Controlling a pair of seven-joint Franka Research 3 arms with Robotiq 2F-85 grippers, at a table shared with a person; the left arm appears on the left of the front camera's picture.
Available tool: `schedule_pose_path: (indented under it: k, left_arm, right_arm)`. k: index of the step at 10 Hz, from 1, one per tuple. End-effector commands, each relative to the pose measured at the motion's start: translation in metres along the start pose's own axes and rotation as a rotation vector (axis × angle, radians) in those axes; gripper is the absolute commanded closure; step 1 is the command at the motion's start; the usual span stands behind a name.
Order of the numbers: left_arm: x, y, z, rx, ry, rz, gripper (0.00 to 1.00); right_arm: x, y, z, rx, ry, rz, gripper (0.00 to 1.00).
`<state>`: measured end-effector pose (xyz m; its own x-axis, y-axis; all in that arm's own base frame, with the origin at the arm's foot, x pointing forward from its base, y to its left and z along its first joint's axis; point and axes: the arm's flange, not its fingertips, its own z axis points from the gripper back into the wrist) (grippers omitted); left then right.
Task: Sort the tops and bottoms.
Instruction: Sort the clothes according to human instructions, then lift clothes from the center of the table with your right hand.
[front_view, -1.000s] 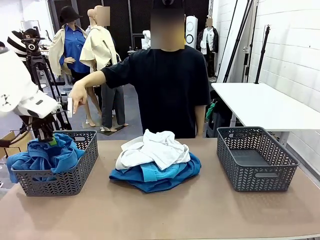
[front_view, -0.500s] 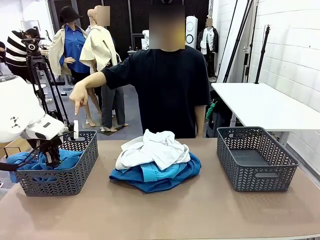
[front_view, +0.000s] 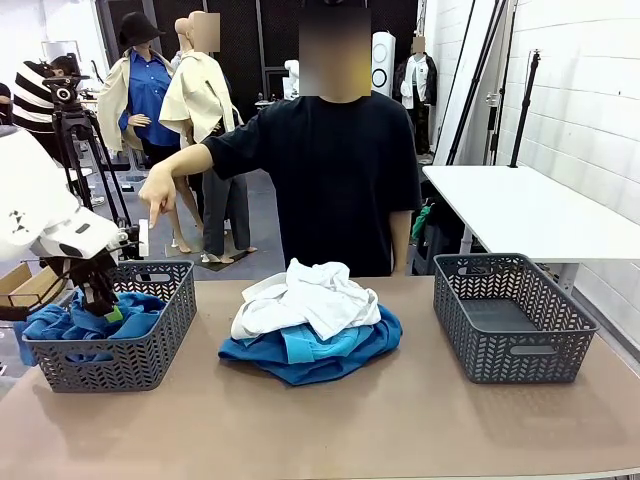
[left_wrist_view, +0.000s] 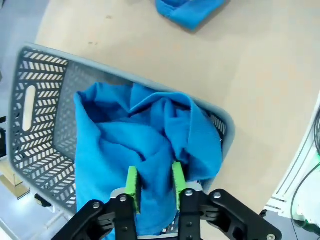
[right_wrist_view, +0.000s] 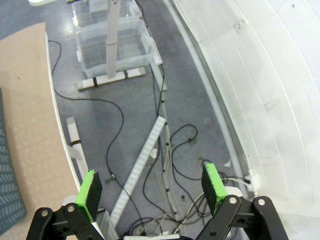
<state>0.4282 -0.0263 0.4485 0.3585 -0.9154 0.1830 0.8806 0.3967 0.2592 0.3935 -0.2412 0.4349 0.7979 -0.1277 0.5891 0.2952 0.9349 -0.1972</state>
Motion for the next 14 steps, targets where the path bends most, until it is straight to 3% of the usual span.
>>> schedule_pose_path:
  k: [1,2,5,7,10,14]
  left_arm:
    - [-0.001,0.004,0.012,-0.031,-0.019,-0.023,0.07]
    - [0.000,0.005,0.017,-0.032,-0.018,-0.022,0.00]
    - [-0.002,0.010,0.043,-0.081,-0.031,-0.037,0.00]
    - [-0.018,0.027,0.085,-0.060,-0.073,-0.005,0.00]
    - [-0.081,0.078,0.155,0.070,-0.088,0.137,0.00]
    - [-0.158,0.147,0.210,0.140,0.013,0.297,0.00]
  right_arm:
    - [0.001,0.001,0.000,-0.001,-0.002,0.003,0.00]
    - [0.001,0.001,0.000,-0.001,-0.002,0.003,0.00]
    - [0.001,0.001,0.000,-0.001,-0.002,0.003,0.00]
    - [0.001,0.001,0.000,-0.001,-0.002,0.003,0.00]
    - [0.001,0.001,0.000,-0.001,-0.002,0.003,0.00]
    - [0.001,0.001,0.000,-0.001,-0.002,0.003,0.00]
